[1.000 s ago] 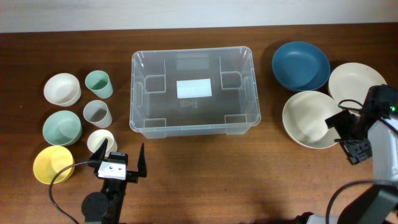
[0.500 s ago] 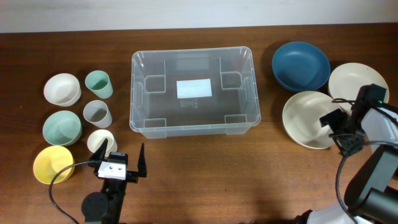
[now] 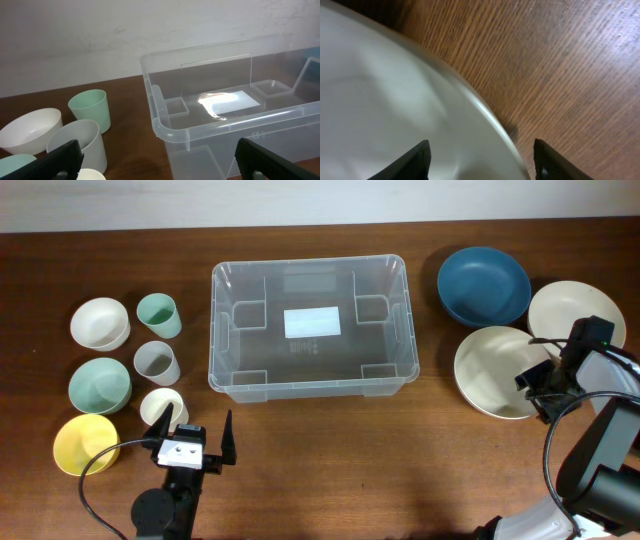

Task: Pack container
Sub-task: 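Move the right gripper to the rim of the large cream bowl, then grip the cream bowl's rim with the right gripper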

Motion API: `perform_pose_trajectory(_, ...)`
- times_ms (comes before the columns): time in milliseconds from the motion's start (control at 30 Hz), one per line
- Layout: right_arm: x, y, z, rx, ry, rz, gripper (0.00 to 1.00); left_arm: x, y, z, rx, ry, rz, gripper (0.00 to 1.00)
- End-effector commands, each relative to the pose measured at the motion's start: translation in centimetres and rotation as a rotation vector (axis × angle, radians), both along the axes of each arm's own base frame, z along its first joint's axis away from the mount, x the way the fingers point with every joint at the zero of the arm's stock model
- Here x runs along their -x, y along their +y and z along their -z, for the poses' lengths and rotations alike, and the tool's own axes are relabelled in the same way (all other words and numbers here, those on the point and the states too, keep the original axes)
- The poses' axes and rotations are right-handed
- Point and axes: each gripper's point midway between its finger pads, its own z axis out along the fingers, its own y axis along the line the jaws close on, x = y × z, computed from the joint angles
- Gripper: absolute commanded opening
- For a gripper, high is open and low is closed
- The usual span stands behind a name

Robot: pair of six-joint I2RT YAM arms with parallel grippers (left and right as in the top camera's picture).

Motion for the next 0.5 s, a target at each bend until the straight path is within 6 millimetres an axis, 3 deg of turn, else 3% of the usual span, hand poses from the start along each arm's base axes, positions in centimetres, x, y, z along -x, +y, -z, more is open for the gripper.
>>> perform_pose_trajectory(0, 0.9, 0.3, 1.0, -0.015, 0.032, 0.006, 0.56, 0.0, 0.2, 0.2, 0.008, 0.004, -0.012, 0.99)
perform_pose_trajectory(100, 1.0, 0.4, 1.1, -0.017, 0.037, 0.006, 0.49, 0.0, 0.2, 0.2, 0.008, 0.004, -0.012, 0.99)
perform_pose_trajectory(200, 1.4, 0.2, 1.1, -0.007, 0.056, 0.008, 0.26, 0.0, 0.2, 0.2, 0.008, 0.004, -0.012, 0.99)
perform_pose_trajectory(333, 2.0, 0.2, 1.1, -0.003, 0.08, 0.009, 0.07, 0.0, 0.2, 0.2, 0.008, 0.004, -0.012, 0.99)
perform_pose_trajectory(467, 2.6, 0.6, 1.1, -0.018, 0.106, 0.008, 0.04, 0.0, 0.2, 0.2, 0.008, 0.004, -0.012, 0.99)
